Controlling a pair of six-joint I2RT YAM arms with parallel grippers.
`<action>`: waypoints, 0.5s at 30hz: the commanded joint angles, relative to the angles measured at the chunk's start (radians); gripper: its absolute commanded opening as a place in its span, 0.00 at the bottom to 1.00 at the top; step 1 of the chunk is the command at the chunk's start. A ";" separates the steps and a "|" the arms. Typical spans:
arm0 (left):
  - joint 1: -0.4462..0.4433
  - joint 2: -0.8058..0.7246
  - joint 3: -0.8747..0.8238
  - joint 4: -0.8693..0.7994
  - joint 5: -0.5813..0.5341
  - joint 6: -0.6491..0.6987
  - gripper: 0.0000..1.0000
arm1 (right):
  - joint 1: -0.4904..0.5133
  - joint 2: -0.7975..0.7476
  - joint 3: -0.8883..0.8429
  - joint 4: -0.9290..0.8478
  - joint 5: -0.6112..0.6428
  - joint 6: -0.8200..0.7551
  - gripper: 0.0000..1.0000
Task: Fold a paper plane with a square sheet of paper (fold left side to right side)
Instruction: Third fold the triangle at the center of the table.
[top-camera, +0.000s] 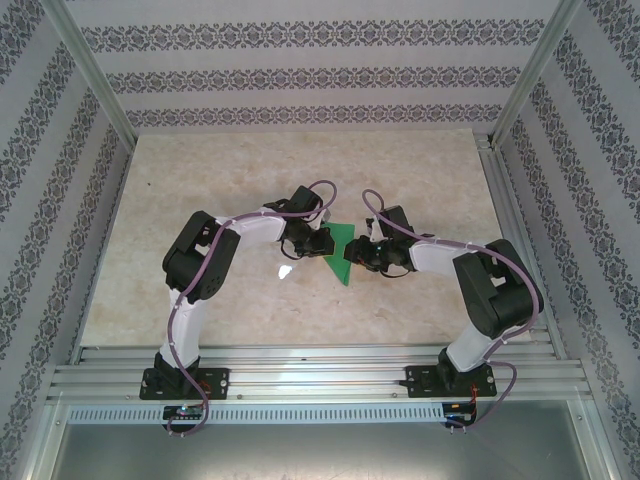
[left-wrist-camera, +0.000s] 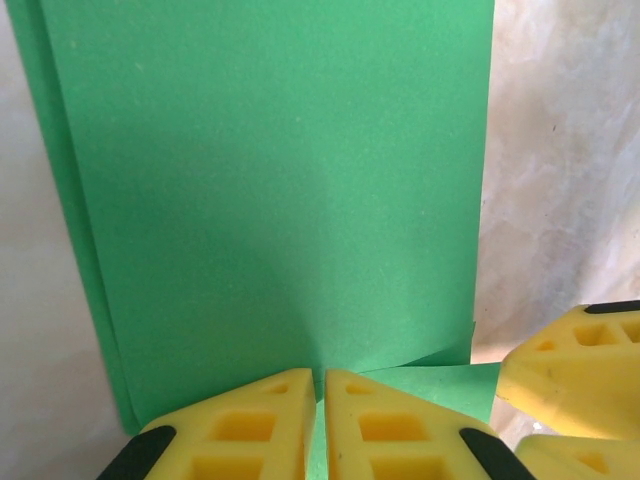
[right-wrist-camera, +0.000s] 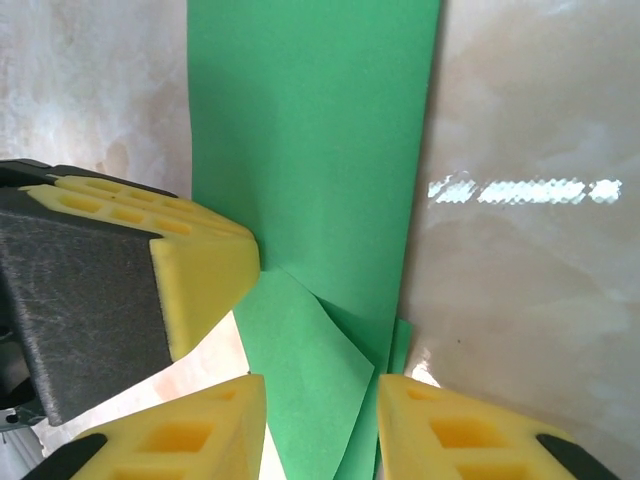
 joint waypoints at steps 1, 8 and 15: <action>0.000 0.032 -0.003 -0.064 -0.069 0.026 0.14 | -0.008 -0.014 0.035 -0.020 0.015 -0.032 0.34; 0.000 0.030 -0.007 -0.062 -0.069 0.024 0.14 | -0.003 0.023 0.036 -0.014 0.028 -0.003 0.34; -0.001 0.031 -0.005 -0.064 -0.069 0.027 0.14 | -0.002 0.001 0.021 -0.035 0.049 0.004 0.36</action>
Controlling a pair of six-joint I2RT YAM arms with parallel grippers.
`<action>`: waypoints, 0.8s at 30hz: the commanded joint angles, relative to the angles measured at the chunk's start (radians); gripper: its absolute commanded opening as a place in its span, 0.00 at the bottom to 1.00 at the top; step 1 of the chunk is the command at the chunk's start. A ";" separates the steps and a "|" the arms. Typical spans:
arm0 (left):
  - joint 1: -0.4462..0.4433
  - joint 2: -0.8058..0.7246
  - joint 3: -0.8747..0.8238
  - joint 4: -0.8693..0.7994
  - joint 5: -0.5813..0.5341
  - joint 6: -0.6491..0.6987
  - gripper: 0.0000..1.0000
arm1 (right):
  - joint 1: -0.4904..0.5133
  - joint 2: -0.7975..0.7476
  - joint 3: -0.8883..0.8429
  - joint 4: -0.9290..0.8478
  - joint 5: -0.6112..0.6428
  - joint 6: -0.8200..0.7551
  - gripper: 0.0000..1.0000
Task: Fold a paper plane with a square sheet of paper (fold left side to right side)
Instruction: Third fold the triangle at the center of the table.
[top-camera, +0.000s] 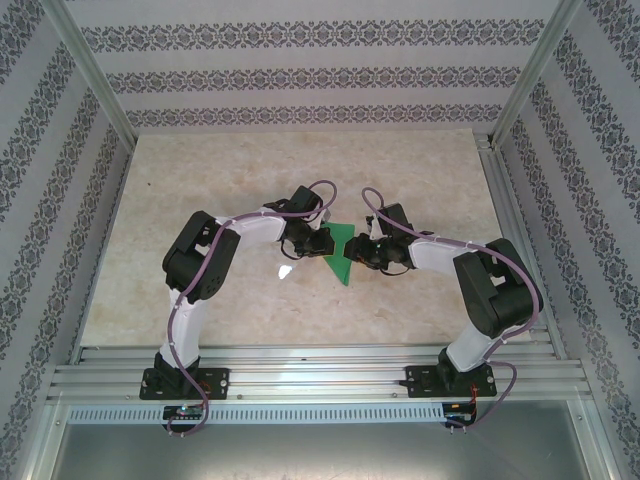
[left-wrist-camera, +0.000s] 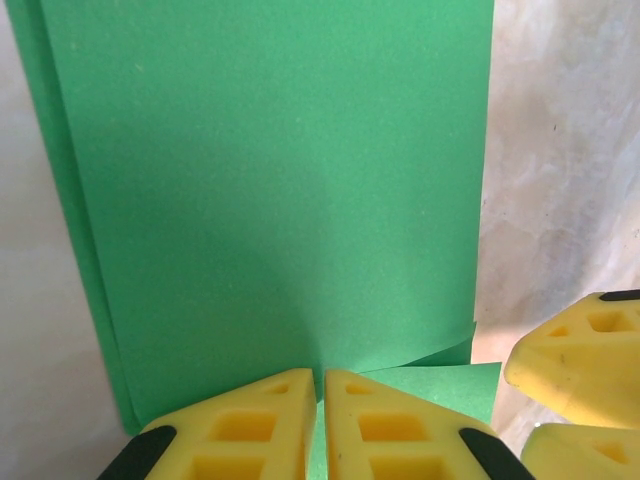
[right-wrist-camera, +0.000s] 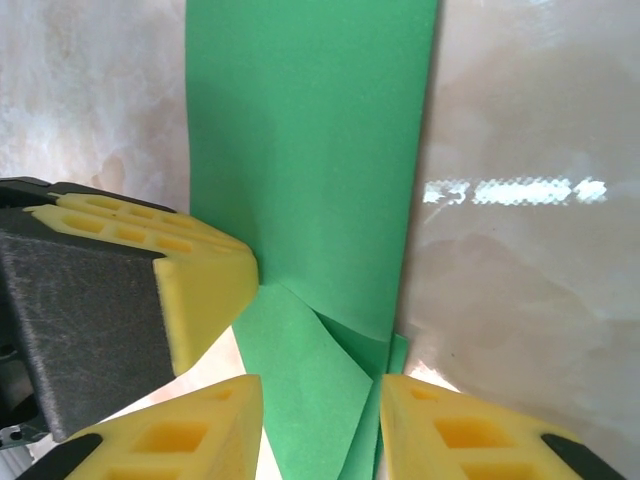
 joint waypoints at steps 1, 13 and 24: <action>0.000 0.031 -0.004 -0.064 -0.068 0.024 0.14 | 0.001 -0.007 -0.005 -0.008 0.019 0.011 0.36; 0.000 0.032 -0.007 -0.061 -0.066 0.024 0.14 | 0.023 0.050 0.016 0.021 -0.010 0.027 0.33; -0.001 0.033 -0.003 -0.064 -0.066 0.025 0.14 | 0.026 0.029 0.061 -0.043 0.010 -0.014 0.31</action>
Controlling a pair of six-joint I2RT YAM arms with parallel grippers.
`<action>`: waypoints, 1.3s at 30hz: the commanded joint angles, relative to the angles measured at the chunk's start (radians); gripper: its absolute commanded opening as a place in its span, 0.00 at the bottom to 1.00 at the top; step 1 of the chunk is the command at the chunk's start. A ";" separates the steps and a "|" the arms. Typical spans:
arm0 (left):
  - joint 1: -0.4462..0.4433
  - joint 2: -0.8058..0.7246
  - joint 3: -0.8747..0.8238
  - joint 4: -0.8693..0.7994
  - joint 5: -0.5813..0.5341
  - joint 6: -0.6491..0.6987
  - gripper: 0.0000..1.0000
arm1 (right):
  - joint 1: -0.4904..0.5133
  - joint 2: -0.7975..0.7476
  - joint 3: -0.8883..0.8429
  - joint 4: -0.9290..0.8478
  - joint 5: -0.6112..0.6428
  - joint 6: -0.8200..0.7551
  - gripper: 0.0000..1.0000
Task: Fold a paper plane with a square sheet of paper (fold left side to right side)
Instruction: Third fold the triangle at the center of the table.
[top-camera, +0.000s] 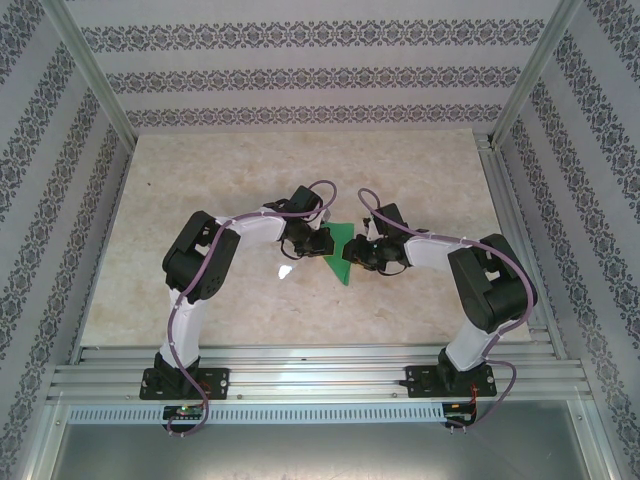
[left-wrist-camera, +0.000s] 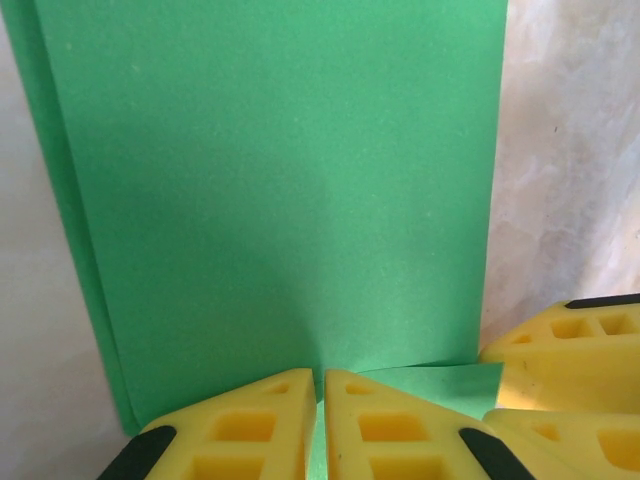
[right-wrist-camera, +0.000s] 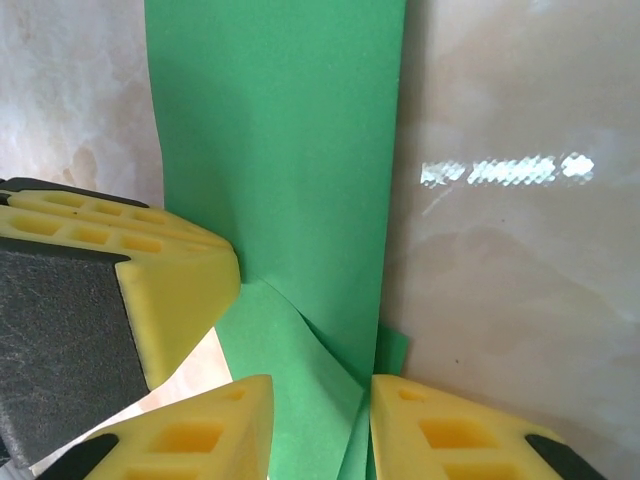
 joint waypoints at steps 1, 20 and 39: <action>-0.001 0.033 -0.003 -0.064 -0.065 0.025 0.14 | 0.011 -0.011 0.028 -0.009 0.009 -0.028 0.31; -0.001 0.037 0.002 -0.068 -0.067 0.028 0.14 | 0.021 -0.020 0.075 -0.085 0.018 -0.060 0.30; 0.000 0.039 -0.002 -0.061 -0.063 0.027 0.14 | 0.028 0.001 0.089 -0.083 0.026 -0.060 0.24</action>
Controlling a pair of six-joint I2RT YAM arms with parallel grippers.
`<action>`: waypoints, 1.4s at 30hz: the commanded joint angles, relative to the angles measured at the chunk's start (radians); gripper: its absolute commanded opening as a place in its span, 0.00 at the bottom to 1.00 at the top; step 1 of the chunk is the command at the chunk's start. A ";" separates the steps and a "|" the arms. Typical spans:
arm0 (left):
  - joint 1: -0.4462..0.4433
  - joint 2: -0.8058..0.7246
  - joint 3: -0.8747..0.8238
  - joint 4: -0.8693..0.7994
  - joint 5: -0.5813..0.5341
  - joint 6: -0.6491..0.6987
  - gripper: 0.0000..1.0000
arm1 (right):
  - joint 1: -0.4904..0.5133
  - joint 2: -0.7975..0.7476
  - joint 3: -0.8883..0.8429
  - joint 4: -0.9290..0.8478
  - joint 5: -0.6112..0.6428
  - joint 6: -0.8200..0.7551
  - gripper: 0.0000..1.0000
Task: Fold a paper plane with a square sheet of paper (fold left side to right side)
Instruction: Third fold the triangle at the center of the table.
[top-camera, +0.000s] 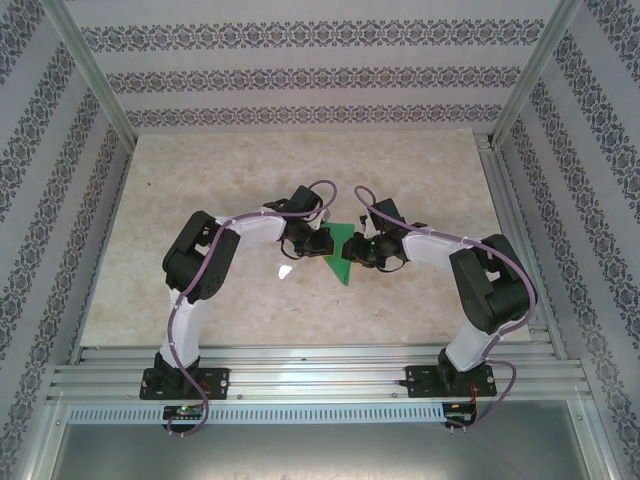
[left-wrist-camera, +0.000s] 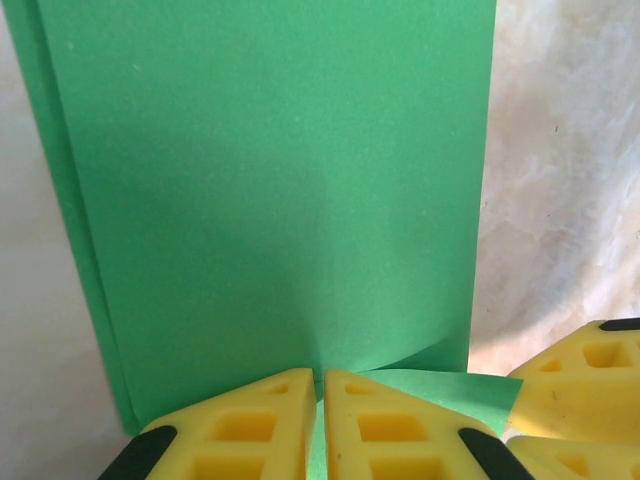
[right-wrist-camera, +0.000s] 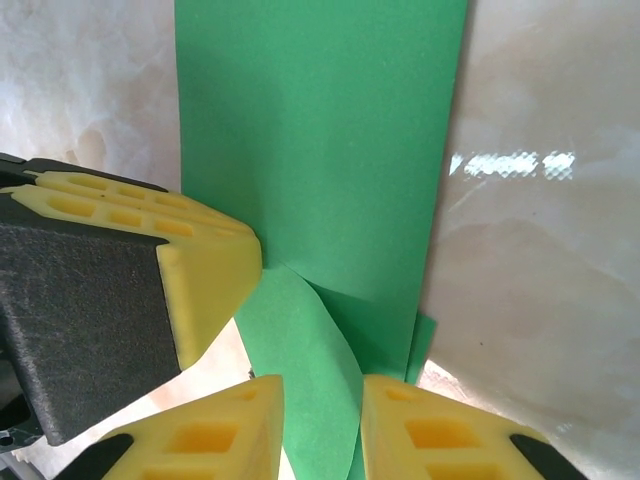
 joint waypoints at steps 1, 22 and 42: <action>0.000 0.039 -0.003 -0.057 -0.063 0.026 0.14 | 0.010 0.011 0.028 0.027 0.007 -0.016 0.23; -0.002 0.031 0.005 -0.064 -0.056 0.026 0.14 | 0.001 0.119 0.089 -0.018 0.041 -0.083 0.00; 0.030 0.077 0.281 -0.209 -0.026 0.068 0.20 | 0.007 0.130 0.053 -0.017 0.048 -0.089 0.00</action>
